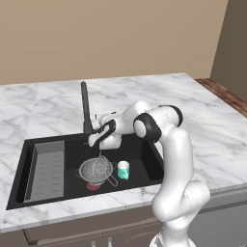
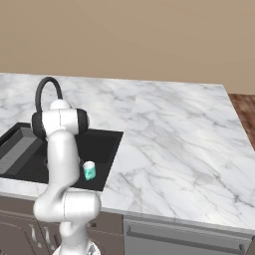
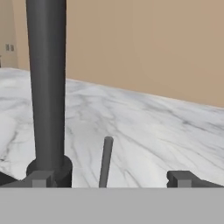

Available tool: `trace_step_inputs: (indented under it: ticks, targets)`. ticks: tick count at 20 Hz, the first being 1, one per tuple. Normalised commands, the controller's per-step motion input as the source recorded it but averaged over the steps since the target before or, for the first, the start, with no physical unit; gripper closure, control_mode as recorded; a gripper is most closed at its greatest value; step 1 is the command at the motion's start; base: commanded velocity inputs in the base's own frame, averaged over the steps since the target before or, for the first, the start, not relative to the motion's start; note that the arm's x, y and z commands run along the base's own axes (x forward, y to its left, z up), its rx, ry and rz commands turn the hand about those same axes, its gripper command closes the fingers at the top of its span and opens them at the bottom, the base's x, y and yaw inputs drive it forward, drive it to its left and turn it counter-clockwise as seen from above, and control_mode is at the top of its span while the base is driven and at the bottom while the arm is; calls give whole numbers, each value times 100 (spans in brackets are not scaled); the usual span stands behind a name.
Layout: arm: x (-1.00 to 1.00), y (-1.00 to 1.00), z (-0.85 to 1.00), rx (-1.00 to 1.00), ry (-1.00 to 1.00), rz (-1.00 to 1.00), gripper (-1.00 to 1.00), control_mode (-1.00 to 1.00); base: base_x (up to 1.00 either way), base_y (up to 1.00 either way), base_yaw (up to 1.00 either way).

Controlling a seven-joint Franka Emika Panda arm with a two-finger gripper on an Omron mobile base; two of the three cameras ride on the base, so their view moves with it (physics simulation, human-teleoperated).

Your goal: Pick the strainer and colander and place them in the sink. Then turn on the water.

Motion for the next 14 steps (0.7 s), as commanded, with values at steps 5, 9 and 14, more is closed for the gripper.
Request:
trace_step_inputs:
  ticks: [5,9,14]
  targets:
    - [4,-9,-8,4,-2,0,-100,-100,0,0,0]
    - [11,-7,-8,4,-3,0,-100,-100,0,0,0]
    - [12,-6,-8,7,-3,0,-100,-100,0,0,0]
